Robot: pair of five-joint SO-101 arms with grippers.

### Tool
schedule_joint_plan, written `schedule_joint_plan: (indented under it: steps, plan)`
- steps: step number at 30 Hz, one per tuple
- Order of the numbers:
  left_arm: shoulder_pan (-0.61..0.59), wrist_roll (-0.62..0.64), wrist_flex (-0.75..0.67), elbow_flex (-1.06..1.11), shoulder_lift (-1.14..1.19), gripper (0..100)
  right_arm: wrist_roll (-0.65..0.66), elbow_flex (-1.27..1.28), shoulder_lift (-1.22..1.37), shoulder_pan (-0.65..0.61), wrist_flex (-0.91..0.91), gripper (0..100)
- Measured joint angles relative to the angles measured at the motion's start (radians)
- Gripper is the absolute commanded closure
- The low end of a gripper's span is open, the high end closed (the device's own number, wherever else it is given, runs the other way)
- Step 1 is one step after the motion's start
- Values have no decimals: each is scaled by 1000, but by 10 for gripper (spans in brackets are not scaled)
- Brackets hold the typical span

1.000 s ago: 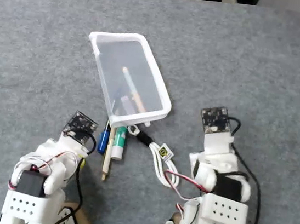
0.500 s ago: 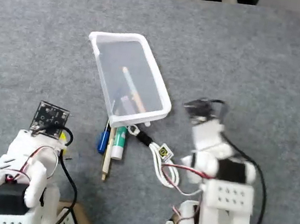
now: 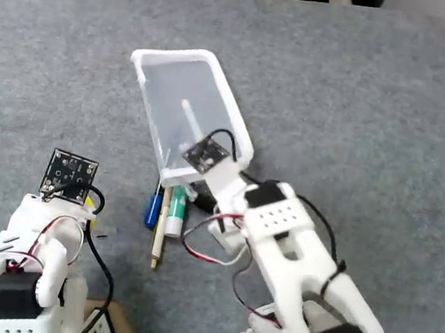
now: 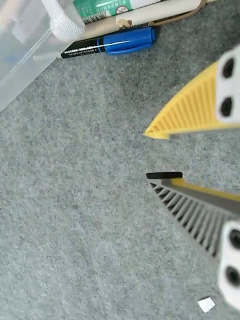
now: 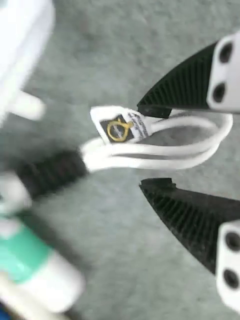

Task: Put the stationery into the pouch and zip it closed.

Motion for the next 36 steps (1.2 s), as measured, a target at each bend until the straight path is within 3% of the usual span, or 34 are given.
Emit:
schedule_joint_plan:
  steps: [13,24,36]
  plan:
    - [0,0,0,0,0,859,-21,-114,48,-14,-25,779]
    - [0,0,0,11,0,859,-20,-115,57,-252,-69,779]
    - [0,0,0,11,0,859,0,-115,213,-222,-199,781]
